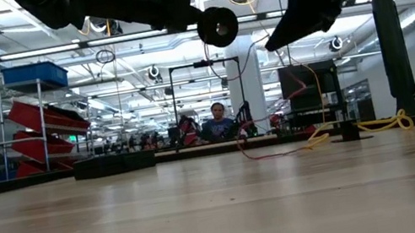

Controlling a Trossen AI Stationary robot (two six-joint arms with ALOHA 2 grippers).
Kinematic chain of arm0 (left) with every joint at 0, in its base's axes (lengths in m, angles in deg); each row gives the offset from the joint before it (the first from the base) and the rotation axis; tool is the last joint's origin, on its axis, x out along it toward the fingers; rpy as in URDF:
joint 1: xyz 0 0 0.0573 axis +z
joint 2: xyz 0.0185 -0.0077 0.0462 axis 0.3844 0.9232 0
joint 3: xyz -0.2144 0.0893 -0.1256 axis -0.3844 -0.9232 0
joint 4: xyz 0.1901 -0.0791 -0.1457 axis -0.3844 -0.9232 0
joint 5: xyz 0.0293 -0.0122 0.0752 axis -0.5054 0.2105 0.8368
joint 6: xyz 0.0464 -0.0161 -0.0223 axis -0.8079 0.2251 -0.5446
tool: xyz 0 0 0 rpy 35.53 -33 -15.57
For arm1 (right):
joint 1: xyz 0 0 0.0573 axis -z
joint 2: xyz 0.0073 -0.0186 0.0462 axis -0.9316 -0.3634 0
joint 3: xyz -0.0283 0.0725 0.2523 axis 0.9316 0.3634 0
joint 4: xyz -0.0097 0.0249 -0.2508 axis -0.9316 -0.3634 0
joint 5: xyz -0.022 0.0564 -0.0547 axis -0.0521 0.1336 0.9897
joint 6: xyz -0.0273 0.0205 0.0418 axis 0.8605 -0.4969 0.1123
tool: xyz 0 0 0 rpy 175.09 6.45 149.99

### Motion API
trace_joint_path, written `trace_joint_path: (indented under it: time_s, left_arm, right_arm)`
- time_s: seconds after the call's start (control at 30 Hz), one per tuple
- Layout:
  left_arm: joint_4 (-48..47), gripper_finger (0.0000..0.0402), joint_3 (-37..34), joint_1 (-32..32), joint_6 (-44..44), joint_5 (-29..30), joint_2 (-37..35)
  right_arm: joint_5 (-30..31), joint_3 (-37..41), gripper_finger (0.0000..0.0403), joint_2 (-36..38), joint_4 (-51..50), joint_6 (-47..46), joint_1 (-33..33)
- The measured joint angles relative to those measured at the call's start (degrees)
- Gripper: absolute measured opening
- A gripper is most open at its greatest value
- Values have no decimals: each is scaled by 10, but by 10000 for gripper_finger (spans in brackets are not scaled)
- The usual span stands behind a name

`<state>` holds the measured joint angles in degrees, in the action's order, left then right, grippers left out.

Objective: Coil cords
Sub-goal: Uncoil the red wire from the black spool

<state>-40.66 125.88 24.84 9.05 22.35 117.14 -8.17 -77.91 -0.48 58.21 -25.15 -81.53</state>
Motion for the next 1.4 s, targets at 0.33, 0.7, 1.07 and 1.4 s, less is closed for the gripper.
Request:
trace_joint_path:
  time_s: [0.33,0.7,1.07,1.4]
  left_arm:
    - [-7,0,1,0,0,-1,0]
    - [-6,0,1,0,0,-2,0]
    - [-5,0,1,0,0,-2,0]
    - [-5,0,1,0,14,-12,0]
  right_arm:
    - [-3,0,85,-28,-45,-44,-4]
    - [71,0,183,-26,-168,-144,6]
    - [134,0,169,-26,-220,-196,3]
    - [134,0,169,-54,121,86,4]
